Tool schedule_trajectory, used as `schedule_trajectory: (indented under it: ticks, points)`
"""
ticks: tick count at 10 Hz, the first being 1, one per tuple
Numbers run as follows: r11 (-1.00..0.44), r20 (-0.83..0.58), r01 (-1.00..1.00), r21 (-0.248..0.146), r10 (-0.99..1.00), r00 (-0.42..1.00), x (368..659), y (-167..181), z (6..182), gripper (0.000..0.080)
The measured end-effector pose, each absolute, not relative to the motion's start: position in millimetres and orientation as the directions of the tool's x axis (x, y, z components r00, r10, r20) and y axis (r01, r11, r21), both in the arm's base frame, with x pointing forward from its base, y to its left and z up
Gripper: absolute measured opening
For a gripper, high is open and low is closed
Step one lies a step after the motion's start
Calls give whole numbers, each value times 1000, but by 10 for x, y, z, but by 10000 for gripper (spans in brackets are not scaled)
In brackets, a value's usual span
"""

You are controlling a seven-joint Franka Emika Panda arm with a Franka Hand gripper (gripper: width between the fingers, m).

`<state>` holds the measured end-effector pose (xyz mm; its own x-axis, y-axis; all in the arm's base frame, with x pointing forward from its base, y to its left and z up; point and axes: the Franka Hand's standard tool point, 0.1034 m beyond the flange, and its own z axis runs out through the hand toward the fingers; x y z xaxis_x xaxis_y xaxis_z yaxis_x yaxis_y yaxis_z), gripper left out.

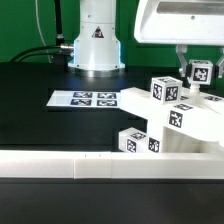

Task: Assemble chair

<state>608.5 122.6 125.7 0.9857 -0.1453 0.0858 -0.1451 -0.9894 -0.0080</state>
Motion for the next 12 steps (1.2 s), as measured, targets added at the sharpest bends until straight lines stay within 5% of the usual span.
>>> schedule_trajectory:
  ticks: [12]
  points:
    - [-990,111,-142,-3,-142,984,6147,1139,1247,284]
